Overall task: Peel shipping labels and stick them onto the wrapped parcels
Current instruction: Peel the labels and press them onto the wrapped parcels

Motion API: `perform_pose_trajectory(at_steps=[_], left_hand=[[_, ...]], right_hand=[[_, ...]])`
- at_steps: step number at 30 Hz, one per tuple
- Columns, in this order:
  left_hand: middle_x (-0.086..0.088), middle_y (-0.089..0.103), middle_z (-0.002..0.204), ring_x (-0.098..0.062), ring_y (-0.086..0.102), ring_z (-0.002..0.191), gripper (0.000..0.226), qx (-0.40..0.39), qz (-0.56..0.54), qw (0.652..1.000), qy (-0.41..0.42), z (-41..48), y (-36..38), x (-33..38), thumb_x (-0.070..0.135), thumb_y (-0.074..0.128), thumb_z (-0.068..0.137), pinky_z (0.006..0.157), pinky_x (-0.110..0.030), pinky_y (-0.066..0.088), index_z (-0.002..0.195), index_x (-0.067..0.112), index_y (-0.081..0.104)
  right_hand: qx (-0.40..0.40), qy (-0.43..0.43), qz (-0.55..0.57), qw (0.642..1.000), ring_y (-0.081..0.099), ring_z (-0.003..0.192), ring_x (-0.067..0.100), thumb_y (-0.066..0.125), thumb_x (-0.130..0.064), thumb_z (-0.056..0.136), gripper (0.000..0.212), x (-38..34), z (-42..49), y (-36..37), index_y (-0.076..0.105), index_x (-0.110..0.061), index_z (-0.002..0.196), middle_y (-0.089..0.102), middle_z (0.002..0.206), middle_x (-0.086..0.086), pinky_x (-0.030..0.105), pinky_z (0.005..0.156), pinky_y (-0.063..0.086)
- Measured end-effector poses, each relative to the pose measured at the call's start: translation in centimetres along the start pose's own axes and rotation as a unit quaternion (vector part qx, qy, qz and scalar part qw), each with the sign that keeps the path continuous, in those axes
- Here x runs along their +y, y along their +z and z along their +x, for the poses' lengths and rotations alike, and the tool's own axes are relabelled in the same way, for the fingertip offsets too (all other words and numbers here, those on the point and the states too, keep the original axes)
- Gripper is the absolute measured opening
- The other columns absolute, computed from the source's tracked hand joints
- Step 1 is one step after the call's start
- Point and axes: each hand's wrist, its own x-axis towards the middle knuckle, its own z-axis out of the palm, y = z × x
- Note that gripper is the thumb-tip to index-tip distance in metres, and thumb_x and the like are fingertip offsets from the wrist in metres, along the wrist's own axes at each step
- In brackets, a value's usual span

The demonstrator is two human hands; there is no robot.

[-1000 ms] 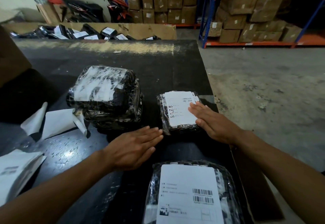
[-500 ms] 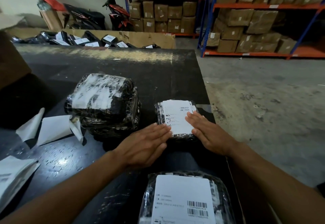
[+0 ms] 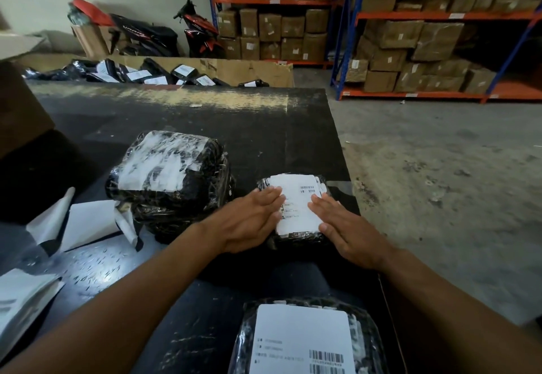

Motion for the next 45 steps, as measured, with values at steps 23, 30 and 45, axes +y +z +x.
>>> perform_pose_trajectory(at_steps=[23,30,45], left_hand=[[-0.017,0.064,0.118,-0.039,0.061,0.104,0.035,-0.040,0.089,0.990,-0.100,5.5,-2.4,-1.6,0.020,0.030,0.101,0.087,-0.046,0.048,0.106,0.003,0.060],[-0.020,0.040,0.148,-0.035,0.044,0.132,0.044,-0.036,0.030,0.994,-0.097,7.2,-1.4,0.9,0.018,0.031,0.102,0.105,-0.045,0.038,0.141,-0.001,0.040],[-0.014,0.061,0.120,-0.033,0.059,0.106,0.034,-0.047,0.205,0.974,-0.085,5.7,-1.5,1.9,0.010,0.037,0.096,0.077,-0.037,0.041,0.111,0.004,0.066]], right_hand=[[0.030,0.000,0.026,0.999,0.005,0.148,0.000,0.023,-0.050,0.097,0.062,0.0,-0.2,0.4,0.032,-0.024,0.153,0.018,0.157,-0.016,0.016,0.118,0.005],[0.017,0.008,0.035,0.999,0.003,0.148,-0.001,0.029,-0.043,0.100,0.055,-0.4,-0.3,0.0,0.032,-0.026,0.152,0.017,0.156,-0.018,0.028,0.122,0.013],[0.013,0.027,0.046,0.998,0.005,0.149,-0.001,0.027,-0.044,0.099,0.055,-1.2,-0.3,-0.1,0.032,-0.030,0.152,0.016,0.156,-0.022,0.046,0.118,0.028]])
